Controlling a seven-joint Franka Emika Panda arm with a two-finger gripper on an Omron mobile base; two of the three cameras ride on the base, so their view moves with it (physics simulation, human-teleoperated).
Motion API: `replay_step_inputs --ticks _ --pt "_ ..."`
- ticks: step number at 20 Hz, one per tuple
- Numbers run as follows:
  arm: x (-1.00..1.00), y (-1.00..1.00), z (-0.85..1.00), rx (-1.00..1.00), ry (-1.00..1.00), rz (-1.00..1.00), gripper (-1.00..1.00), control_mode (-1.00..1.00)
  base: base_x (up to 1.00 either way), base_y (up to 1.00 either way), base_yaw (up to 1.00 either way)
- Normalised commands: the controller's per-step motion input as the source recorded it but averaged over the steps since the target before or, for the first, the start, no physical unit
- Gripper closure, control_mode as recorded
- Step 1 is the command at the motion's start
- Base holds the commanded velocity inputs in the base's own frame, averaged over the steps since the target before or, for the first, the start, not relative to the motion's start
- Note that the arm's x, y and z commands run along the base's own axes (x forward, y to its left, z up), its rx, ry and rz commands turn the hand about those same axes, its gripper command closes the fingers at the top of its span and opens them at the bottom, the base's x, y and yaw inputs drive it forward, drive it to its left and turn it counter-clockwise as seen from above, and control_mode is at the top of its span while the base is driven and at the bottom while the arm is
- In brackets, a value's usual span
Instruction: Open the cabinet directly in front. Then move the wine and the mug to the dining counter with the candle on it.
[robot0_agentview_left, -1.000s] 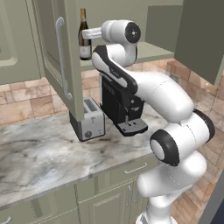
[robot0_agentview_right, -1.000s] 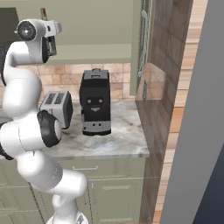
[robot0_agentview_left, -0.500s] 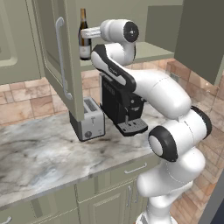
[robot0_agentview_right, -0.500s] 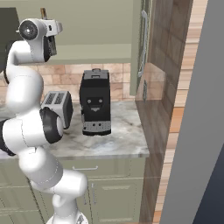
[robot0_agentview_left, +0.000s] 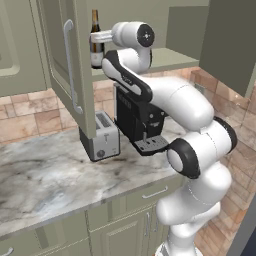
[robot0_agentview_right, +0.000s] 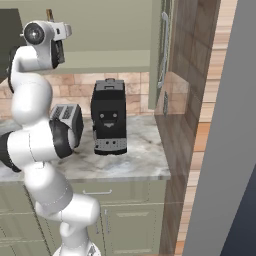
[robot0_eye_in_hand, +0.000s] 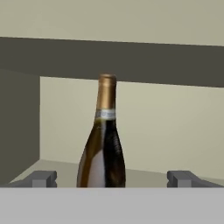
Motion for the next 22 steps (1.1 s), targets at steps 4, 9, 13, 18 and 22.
replay_step_inputs --ticks 4,9,13,18,22 --pt "0.12 0.04 0.0 0.0 0.0 0.0 -1.0 -1.0 0.0 0.0 0.0" --pt "0.14 0.08 0.0 0.0 0.0 -0.01 -1.0 -1.0 0.0 0.0 0.0" --pt "0.13 0.04 0.0 0.0 0.0 0.0 -1.0 -1.0 0.0 0.0 0.0" --pt "0.14 0.06 0.0 0.0 0.0 -0.01 -1.0 -1.0 0.0 0.0 0.0" --pt "0.11 0.04 0.0 0.0 0.0 0.0 -1.0 -1.0 0.0 0.0 0.0"
